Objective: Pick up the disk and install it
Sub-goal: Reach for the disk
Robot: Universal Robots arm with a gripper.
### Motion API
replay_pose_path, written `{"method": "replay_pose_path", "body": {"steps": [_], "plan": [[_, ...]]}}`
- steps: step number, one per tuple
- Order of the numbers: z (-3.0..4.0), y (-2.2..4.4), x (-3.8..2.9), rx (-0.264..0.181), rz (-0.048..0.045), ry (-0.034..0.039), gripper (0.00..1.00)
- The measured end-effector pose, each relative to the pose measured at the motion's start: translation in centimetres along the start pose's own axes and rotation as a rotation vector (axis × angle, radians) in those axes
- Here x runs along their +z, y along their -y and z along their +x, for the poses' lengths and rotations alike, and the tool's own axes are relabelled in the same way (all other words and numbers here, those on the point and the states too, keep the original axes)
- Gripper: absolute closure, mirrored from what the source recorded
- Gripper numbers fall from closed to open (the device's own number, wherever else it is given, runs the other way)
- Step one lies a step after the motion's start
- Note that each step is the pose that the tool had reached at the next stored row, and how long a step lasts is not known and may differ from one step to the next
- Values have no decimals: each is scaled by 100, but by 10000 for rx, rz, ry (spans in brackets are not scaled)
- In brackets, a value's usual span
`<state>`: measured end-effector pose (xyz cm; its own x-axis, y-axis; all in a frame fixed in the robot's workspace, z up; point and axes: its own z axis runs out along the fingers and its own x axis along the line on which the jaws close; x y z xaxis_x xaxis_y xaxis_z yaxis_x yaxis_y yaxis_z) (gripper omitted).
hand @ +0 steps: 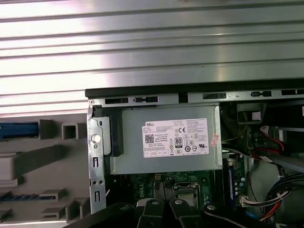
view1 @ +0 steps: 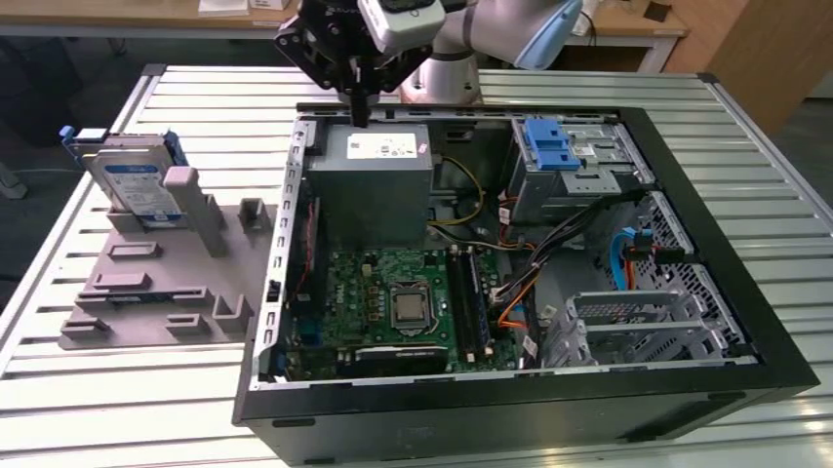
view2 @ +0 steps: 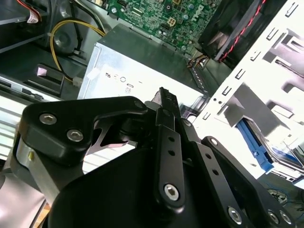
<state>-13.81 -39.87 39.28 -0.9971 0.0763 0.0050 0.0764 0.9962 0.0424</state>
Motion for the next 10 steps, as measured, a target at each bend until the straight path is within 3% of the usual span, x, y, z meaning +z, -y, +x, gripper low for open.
{"method": "replay_pose_path", "body": {"steps": [10], "plan": [[87,7,1,-1,0,0,89]]}}
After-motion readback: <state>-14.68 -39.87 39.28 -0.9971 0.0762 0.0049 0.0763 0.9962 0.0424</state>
